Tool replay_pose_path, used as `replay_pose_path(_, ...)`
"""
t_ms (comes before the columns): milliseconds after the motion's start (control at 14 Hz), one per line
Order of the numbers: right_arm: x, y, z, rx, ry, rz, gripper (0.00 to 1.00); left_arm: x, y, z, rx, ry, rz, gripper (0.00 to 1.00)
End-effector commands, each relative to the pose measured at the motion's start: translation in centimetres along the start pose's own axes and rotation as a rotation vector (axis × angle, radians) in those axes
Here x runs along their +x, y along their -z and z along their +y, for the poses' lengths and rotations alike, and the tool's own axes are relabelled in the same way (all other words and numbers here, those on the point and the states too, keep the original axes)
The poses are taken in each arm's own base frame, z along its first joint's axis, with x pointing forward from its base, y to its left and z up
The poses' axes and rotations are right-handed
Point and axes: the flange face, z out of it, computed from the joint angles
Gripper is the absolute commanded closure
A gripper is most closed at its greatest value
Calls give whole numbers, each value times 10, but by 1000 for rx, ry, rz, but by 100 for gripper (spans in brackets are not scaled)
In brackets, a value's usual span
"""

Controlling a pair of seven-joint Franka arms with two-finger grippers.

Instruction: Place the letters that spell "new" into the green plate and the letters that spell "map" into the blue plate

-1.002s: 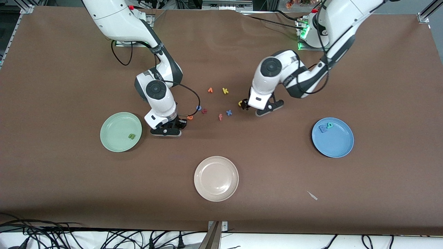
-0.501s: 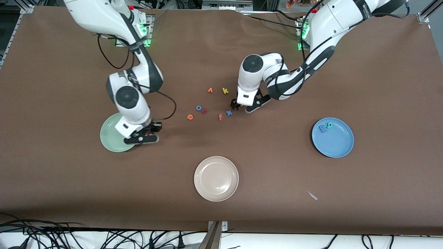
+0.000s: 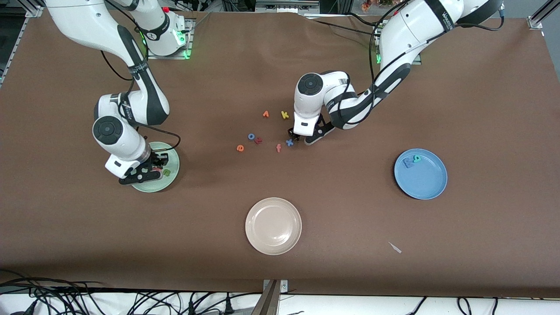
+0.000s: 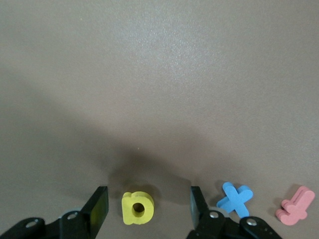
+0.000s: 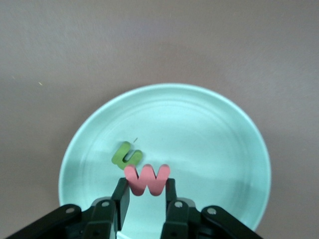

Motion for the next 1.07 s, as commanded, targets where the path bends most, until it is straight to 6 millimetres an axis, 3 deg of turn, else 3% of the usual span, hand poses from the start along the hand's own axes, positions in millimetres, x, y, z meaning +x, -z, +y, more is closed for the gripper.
replay_pose_path(0,-13,6,-5,23,6,26,33,1,-1,3,2,9,19,37)
replay_pose_path(358,-8,23,-38,106,-54,48,23,-1,-4,1,11,5,18,59)
replay_pose_path(716,3,47,-132,172,-231,67,22,-3,-7,-3,20,2,16,77)
replay_pose_path(1002,-15,44,-211,167,-339,41,22,-2,-6,-2,20,-2,18,85)
